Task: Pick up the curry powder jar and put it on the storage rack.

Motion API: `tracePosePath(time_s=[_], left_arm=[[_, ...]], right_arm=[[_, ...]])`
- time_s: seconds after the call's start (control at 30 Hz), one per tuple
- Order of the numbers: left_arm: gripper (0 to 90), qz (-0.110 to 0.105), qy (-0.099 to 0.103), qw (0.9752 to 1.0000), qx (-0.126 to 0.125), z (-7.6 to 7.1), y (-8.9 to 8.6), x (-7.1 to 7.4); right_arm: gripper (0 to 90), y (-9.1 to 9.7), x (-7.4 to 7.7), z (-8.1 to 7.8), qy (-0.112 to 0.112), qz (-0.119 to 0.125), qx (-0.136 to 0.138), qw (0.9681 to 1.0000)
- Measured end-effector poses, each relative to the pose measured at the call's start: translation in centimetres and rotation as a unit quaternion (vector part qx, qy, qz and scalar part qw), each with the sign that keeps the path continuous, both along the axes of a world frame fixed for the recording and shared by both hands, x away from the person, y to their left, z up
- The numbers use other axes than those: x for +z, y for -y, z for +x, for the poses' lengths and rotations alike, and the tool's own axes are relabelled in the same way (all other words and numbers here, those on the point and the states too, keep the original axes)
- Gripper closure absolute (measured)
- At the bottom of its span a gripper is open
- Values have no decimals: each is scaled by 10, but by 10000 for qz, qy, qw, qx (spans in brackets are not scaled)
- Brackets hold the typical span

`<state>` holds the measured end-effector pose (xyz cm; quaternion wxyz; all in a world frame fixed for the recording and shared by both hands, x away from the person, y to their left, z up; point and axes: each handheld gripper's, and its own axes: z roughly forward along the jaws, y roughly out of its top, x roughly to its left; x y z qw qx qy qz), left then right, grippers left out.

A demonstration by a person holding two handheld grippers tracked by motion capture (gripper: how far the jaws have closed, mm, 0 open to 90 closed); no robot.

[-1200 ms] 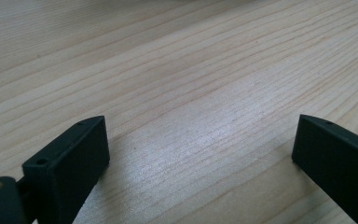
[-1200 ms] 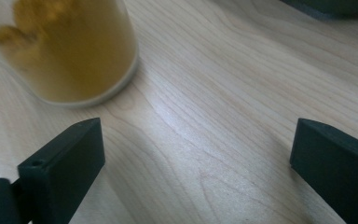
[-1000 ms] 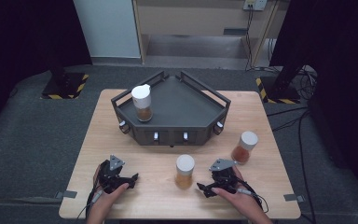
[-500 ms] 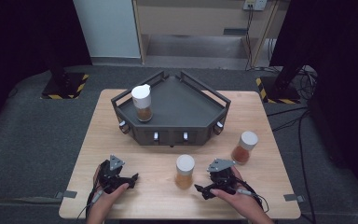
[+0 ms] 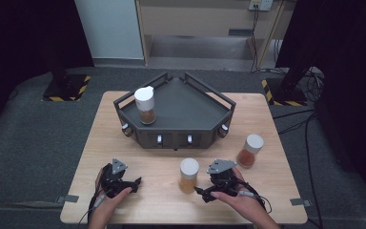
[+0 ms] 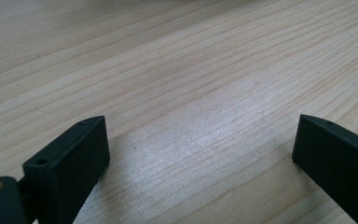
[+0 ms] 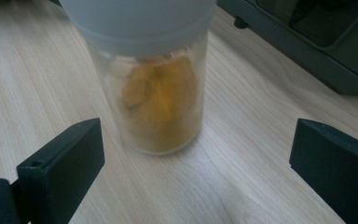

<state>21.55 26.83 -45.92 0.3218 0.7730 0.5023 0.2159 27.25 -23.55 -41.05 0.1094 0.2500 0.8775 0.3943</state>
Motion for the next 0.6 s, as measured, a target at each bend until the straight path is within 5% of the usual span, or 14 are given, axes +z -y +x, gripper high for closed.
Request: tracePosePath(time_s=[0.6], left_arm=[[24,-3,1,10000,0,0,0,0]], right_arm=[[83,-18,11,2,82,153,202,9996]])
